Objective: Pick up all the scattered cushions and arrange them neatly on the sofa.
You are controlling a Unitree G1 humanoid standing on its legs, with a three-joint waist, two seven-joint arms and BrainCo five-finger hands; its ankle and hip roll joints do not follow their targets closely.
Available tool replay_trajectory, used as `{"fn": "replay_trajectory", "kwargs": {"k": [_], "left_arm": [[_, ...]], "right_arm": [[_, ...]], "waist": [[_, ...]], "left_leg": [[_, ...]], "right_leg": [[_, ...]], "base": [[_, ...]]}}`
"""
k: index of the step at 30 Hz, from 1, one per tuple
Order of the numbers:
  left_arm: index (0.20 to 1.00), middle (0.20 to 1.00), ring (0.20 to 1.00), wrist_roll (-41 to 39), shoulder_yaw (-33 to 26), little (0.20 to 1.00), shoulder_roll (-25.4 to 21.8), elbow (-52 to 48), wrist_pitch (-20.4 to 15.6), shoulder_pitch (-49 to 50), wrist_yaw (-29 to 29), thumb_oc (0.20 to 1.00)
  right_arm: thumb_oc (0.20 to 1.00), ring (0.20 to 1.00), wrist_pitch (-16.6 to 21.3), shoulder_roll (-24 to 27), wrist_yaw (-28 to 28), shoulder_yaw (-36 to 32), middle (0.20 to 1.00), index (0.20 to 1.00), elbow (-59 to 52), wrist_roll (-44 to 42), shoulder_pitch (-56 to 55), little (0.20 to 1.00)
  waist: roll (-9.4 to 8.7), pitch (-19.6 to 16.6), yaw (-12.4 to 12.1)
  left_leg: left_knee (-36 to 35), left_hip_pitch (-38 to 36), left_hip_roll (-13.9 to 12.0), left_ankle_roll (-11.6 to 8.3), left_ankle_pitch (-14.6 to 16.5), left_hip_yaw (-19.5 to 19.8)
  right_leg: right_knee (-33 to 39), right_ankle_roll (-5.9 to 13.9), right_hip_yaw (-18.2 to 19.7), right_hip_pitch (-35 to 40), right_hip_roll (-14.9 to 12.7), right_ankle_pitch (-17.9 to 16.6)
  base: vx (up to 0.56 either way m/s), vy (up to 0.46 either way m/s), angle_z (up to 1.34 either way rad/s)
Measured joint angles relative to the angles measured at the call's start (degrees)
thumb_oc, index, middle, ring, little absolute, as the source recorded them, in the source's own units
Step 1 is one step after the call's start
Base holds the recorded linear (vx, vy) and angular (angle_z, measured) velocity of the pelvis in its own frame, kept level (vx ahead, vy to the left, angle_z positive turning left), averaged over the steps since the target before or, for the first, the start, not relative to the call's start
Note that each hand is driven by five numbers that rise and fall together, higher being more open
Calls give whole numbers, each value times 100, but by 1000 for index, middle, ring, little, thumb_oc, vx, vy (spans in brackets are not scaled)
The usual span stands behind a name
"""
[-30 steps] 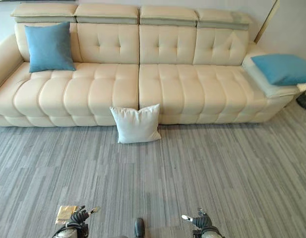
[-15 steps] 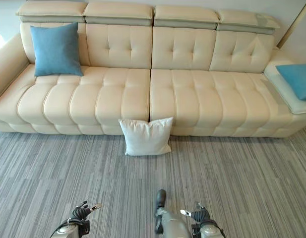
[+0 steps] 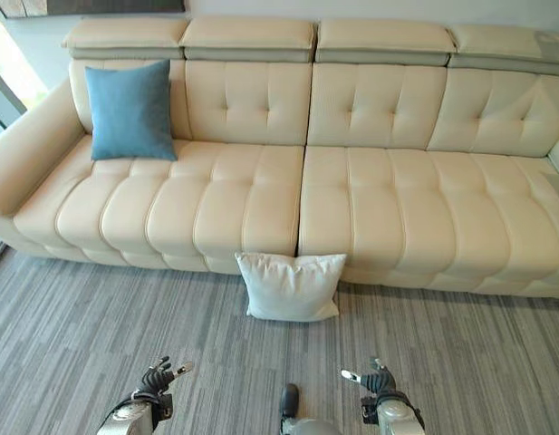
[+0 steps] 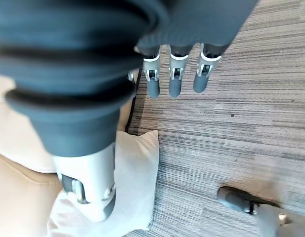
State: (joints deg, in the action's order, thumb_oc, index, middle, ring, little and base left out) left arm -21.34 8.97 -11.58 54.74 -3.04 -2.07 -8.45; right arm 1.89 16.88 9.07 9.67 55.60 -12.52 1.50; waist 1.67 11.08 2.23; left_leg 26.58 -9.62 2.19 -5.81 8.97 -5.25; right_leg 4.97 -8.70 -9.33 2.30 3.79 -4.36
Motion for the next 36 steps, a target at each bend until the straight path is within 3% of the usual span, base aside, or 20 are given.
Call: {"fn": "replay_trajectory", "kwargs": {"k": [1, 4, 5, 6, 7, 8, 10, 11, 13, 14, 19, 23, 25, 26, 28, 29, 30, 31, 34, 36], "left_arm": [[1000, 1000, 1000, 0, 12, 1000, -9, -6, -8, -48, 18, 1000], [1000, 1000, 1000, 0, 15, 1000, -71, 5, -2, -101, 25, 1000], [1000, 1000, 1000, 0, 28, 1000, -104, 12, 1, -72, 34, 1000], [1000, 1000, 1000, 0, 35, 1000, -106, 31, 3, -78, 37, 1000], [1000, 1000, 1000, 1, 95, 1000, -122, 23, 0, -116, 44, 1000], [1000, 1000, 1000, 1, 127, 1000, -124, 14, 1, -116, 52, 1000], [1000, 1000, 1000, 4, 233, 1000, -134, 23, 8, -36, 58, 1000], [1000, 1000, 1000, 8, 223, 1000, -99, 23, 8, -59, 62, 1000], [1000, 1000, 1000, 16, 225, 1000, -84, 22, 10, 28, 62, 1000], [1000, 1000, 1000, 18, 200, 1000, -83, 91, 9, 144, 63, 1000], [1000, 1000, 1000, 30, 202, 1000, -225, 212, 38, 370, 56, 1000], [1000, 1000, 1000, 51, 199, 1000, -293, 240, 49, 345, 59, 1000], [1000, 1000, 1000, 50, 208, 1000, -245, 270, 62, 295, 69, 1000], [1000, 1000, 1000, 50, 220, 1000, -246, 277, 57, 266, 68, 1000], [1000, 1000, 1000, 51, 223, 1000, -280, 332, 55, 208, 67, 1000], [1000, 1000, 1000, 51, 227, 1000, -326, 453, 50, 89, 70, 1000], [1000, 1000, 1000, 52, 226, 1000, -352, 495, 51, 12, 75, 1000], [1000, 1000, 1000, 52, 214, 1000, -364, 545, 67, -20, 81, 1000], [1000, 1000, 1000, 53, 229, 1000, -362, 599, 68, -27, 109, 1000], [1000, 1000, 1000, 55, 198, 1000, -360, 645, 68, 7, 124, 1000]], "right_arm": [[1000, 1000, -7, 2, 0, 12, 1000, 1000, 34, -3, -32, 1000], [1000, 1000, -12, -25, -7, 73, 1000, 1000, 116, -4, -23, 1000], [1000, 1000, -24, -30, -1, 92, 1000, 1000, 163, -5, 30, 1000], [1000, 1000, -20, -18, 3, 91, 1000, 1000, 149, -4, 35, 1000], [1000, 1000, -40, -8, 9, 86, 1000, 1000, 170, -4, 76, 1000], [1000, 1000, -74, 10, 7, 91, 1000, 1000, 167, -3, 105, 1000], [1000, 1000, -99, 5, 15, 102, 1000, 1000, 236, 3, 136, 1000], [1000, 1000, -109, 32, 11, 102, 1000, 1000, 254, 10, 109, 1000], [1000, 1000, -115, 76, 8, 107, 1000, 1000, 245, 12, 23, 1000], [1000, 1000, -130, 106, 4, 99, 1000, 1000, 274, 18, -12, 1000], [1000, 1000, -109, 12, -10, 90, 1000, 1000, 312, 20, -45, 1000], [1000, 1000, -117, -248, -52, 98, 1000, 1000, 435, 25, -130, 1000], [1000, 1000, -131, -258, -69, 106, 1000, 1000, 546, 47, -4, 1000], [1000, 1000, -121, -252, -101, 110, 1000, 1000, 545, 93, 6, 1000], [1000, 1000, -114, -256, -109, 125, 1000, 1000, 548, 134, 4, 1000], [1000, 1000, -120, -240, -111, 182, 1000, 1000, 605, 134, 147, 1000], [1000, 1000, -118, -240, -108, 203, 1000, 1000, 595, 135, 200, 1000], [1000, 1000, -124, -250, -114, 216, 1000, 1000, 595, 135, 155, 1000], [1000, 1000, -127, -258, -117, 215, 1000, 1000, 596, 135, 118, 1000], [1000, 1000, -126, -261, -119, 206, 1000, 1000, 594, 135, 151, 1000]], "waist": [[14, -14, 24], [-116, 72, 4], [-219, 116, -41], [-302, 155, -15], [-446, 225, -18], [-471, 271, -19], [-390, 275, -7], [-197, 328, 26], [24, 309, 25], [179, 230, 0], [-130, -27, -18], [-378, -185, -17], [-241, -148, -33], [-181, -166, -32], [-193, -197, -37], [-215, -101, -60], [-237, -1, -28], [-263, 23, 13], [-228, 77, -17], [-198, 77, -99]], "left_leg": [[494, 237, -14, -134, -41, 19], [1140, 812, -195, -86, -19, 140], [1081, 1104, -244, -95, -21, 166], [808, 1309, -243, -81, -14, 149], [-285, 1469, -172, 61, -42, 154], [-980, 1456, -165, 100, -183, 162], [-2443, 1500, -181, 98, -645, 364], [-3192, 1464, -200, 46, -1081, 480], [-3177, 1499, -321, 41, -1222, 482], [-3146, 1376, -415, 34, -1528, 456], [-3183, 1150, 3, 232, -1626, 264], [-3171, 937, 202, 701, -1451, 77], [-3184, 824, 53, 828, -1456, -8], [-3183, 734, -50, 892, -1398, -81], [-3180, 727, -74, 875, -1345, -142], [-3184, 707, -96, 832, -1308, -231], [-3186, 657, -89, 849, -1291, -231], [-3187, 613, -60, 870, -1276, -207], [-3187, 546, -101, 922, -1237, -292], [-3187, 596, -135, 892, -1216, -373]], "right_leg": [[-27, -12, 27, 38, -19, 26], [-26, -55, 259, 206, -71, 174], [-26, 79, 268, 296, -206, 110], [-26, 99, 289, 348, -313, 188], [-21, 116, 332, 392, -537, 310], [-25, 292, 319, 435, -605, 203], [11, 373, 358, 535, -626, 360], [1, 562, 341, 716, -569, 359], [-6, 720, 339, 865, -442, 490], [12, 719, 499, 1013, -367, 683], [13, 1264, 655, 1130, -860, 851], [-83, 1438, 590, 1229, -1071, 844], [-909, 1517, 617, 878, -994, 993], [-1762, 1628, 610, 485, -922, 1149], [-2558, 1648, 612, 57, -933, 1223], [-3740, 1809, 602, -555, -1010, 1113], [-4199, 1865, 577, -801, -1079, 1097], [-4361, 1751, 443, -968, -1206, 1367], [-3410, 1575, 88, -1099, -1282, 1496], [-2121, 1578, -25, -1045, -1231, 1334]], "base": [[170, -147, -11], [141, -117, -27], [177, -86, -29], [189, -39, -14], [169, 7, -7], [112, 11, -17], [165, 20, -9], [196, 33, 6], [261, 89, -15], [301, 147, -48], [212, 164, -42], [148, 188, -25], [17, 152, -37], [0, 149, -27], [60, 176, -28], [97, 118, -25], [86, 45, -13], [146, 41, 7], [159, -28, -10], [202, -87, -18]]}}
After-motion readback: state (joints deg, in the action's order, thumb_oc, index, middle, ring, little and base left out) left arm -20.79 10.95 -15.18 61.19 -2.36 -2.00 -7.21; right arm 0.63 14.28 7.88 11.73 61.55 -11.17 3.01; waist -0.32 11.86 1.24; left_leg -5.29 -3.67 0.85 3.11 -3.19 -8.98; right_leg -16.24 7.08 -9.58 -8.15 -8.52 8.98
